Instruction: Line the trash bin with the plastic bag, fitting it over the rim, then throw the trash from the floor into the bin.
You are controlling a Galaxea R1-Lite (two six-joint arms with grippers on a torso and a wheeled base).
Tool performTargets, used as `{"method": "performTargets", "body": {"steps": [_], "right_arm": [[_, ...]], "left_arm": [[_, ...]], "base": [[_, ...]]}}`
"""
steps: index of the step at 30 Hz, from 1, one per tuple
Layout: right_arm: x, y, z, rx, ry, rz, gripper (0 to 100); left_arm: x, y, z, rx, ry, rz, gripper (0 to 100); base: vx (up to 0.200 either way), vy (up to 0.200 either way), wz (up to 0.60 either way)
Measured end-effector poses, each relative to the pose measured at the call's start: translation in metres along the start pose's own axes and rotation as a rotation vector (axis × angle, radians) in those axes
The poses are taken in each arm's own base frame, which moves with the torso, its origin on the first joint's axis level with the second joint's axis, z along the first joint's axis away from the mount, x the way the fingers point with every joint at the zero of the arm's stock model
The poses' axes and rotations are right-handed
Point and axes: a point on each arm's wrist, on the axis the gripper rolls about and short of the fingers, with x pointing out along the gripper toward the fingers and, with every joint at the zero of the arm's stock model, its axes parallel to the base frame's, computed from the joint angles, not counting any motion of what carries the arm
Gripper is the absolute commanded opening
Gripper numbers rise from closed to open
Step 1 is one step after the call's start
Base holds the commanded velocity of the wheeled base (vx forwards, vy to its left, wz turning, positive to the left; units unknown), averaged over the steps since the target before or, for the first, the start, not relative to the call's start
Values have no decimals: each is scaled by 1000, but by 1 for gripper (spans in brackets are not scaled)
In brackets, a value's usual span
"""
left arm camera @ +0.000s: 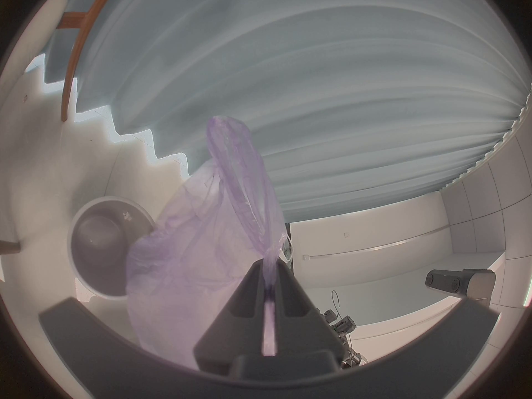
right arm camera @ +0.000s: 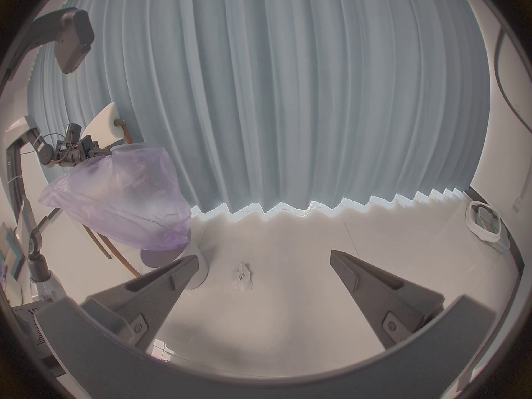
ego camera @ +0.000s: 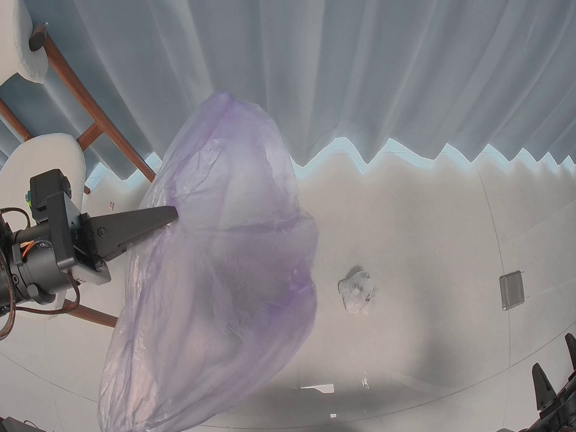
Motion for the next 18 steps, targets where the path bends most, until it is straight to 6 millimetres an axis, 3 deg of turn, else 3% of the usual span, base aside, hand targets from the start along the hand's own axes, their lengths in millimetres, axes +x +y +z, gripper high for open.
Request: {"method": "performTargets", "body": {"steps": [18], "right_arm": [[0, 0, 0, 1, 0, 0, 100]], "left_arm": [[-5, 3, -6, -8, 0, 18, 0]], "base": [[0, 0, 0]]}}
